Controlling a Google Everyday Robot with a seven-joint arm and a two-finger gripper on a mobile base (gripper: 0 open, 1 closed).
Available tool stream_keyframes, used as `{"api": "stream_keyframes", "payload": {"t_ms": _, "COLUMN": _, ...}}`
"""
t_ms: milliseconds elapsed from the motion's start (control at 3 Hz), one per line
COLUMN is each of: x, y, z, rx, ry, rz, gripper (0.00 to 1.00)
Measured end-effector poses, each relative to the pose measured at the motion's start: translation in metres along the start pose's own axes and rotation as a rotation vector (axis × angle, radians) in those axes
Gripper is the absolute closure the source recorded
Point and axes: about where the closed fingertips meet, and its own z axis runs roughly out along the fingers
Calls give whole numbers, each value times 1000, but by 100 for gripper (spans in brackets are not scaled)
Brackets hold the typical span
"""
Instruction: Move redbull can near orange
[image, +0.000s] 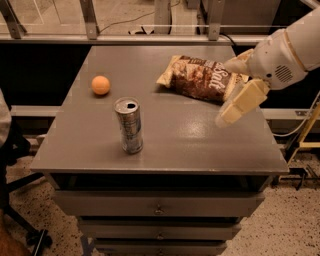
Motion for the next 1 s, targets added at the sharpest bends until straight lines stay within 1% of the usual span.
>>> {"api": "stream_keyframes", "payload": {"t_ms": 333, "x": -39, "y": 18, "z": 25, "rx": -90, "ry": -15, "rz": -120, "gripper": 0}}
{"api": "stream_keyframes", "payload": {"t_ms": 667, "x": -67, "y": 40, "z": 52, "rx": -183, "ry": -3, "rz": -213, "gripper": 0}}
{"api": "stream_keyframes", "payload": {"t_ms": 1000, "x": -82, "y": 57, "z": 78, "rx": -256, "ry": -14, "rz": -240, "gripper": 0}}
